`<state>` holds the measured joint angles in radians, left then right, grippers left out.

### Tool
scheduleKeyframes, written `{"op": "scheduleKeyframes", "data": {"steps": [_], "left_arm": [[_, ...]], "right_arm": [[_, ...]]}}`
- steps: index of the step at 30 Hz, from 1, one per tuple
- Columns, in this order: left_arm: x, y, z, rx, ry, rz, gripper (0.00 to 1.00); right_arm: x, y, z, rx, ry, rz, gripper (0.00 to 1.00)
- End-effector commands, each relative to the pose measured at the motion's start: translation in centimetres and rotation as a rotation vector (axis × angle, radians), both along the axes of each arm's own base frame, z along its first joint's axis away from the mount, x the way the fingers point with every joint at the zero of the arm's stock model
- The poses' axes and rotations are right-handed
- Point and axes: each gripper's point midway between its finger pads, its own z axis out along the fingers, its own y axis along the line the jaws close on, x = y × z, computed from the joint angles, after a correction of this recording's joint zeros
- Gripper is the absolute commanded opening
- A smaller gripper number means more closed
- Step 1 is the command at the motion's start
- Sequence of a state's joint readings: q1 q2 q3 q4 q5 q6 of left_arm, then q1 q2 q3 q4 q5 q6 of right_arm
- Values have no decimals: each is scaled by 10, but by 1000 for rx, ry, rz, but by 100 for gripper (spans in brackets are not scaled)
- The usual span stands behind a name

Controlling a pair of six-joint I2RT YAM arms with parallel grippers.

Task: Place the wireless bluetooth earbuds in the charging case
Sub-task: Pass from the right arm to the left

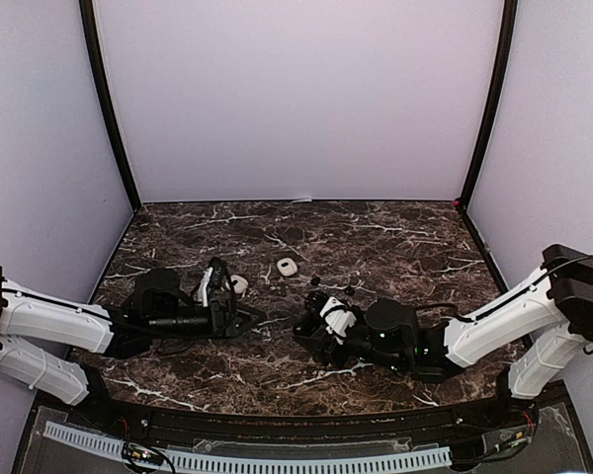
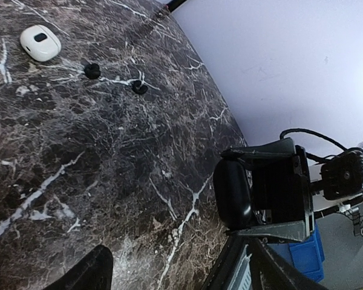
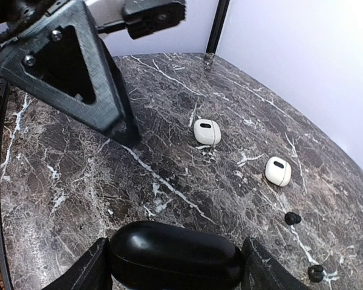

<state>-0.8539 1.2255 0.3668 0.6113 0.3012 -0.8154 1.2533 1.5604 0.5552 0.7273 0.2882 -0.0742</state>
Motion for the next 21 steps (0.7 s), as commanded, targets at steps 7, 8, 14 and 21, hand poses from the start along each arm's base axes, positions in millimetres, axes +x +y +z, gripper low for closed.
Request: {"op": "scheduleKeyframes", "data": {"steps": [7, 8, 14, 21], "left_arm": [[-13, -60, 14, 20, 18, -188, 71], [-13, -63, 14, 19, 18, -201, 69], [-18, -70, 4, 44, 59, -244, 55], [-20, -71, -16, 113, 126, -255, 55]], "right_arm": [[-21, 15, 5, -30, -181, 76, 47], [-21, 16, 3, -40, -187, 72, 47], [-20, 20, -2, -69, -211, 56, 47], [-20, 23, -6, -91, -226, 48, 47]]}}
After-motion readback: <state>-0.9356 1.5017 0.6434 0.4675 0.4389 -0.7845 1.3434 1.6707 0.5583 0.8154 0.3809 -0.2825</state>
